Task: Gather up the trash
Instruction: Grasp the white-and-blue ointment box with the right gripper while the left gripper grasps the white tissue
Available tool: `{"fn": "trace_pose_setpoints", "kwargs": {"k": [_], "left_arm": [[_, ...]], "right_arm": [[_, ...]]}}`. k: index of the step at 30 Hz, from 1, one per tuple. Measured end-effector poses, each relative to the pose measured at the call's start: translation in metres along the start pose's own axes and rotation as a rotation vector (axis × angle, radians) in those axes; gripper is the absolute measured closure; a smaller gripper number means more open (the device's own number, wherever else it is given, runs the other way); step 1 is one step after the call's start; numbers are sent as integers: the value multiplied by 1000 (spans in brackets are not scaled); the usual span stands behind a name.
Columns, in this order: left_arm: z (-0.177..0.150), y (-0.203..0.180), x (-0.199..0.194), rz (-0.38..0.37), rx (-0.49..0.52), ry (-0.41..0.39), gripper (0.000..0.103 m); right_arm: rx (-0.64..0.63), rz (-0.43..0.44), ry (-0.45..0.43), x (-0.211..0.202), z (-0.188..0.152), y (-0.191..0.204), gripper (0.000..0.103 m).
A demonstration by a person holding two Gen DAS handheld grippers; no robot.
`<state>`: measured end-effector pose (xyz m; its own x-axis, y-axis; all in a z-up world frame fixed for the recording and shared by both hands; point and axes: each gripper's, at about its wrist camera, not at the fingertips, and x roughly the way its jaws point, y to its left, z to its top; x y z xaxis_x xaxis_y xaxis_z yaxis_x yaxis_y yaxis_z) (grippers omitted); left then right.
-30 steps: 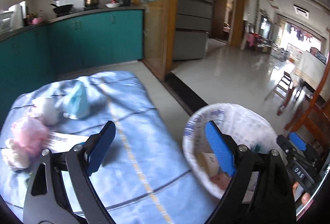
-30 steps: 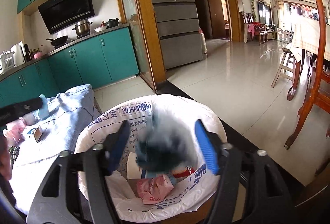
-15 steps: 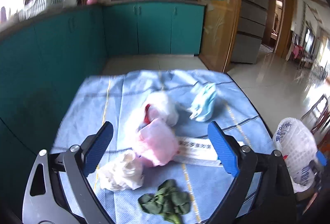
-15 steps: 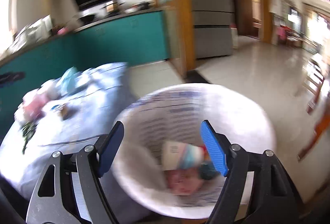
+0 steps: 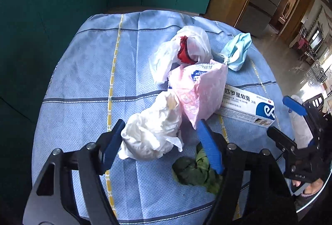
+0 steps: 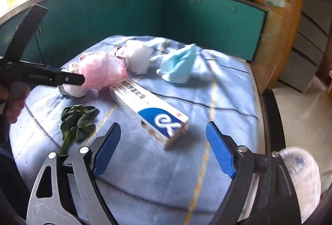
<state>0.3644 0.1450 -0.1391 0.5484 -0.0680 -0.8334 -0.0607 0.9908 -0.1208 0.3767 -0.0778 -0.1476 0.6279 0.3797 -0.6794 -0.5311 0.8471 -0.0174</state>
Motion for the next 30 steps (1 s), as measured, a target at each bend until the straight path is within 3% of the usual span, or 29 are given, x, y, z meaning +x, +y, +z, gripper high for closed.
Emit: {"fn": "trace_pose_setpoints", "kwargs": {"k": [6,9,13,16,22,26,28,29,30], "left_arm": [[-4,12,-10,-12,-26,-19,30],[-3,19,-15,18,-35,-42,30],[-1,27,-22,29,-61,-66,29],[-1,30,-24,25,-79,-70,29],[-1,24,-17,22,-61,-58,19],[4,10,-2,35,-23,-43,18],[5,1,7,57,12,-31,18],[5,-3,10,67,29,-25,20],[4,-7,13,78,47,-20,29]], "right_arm": [[-56,41,95,54,24,11,18],[-48,75,142,71,25,10,19],[-7,110,148,64,22,8,48],[0,127,154,50,13,12,63],[33,25,171,0,-27,24,63],[112,-8,138,-39,-56,24,61],[139,-29,118,-46,-62,22,40],[143,-50,112,-47,-63,21,36],[143,-82,107,-48,-65,21,33]]}}
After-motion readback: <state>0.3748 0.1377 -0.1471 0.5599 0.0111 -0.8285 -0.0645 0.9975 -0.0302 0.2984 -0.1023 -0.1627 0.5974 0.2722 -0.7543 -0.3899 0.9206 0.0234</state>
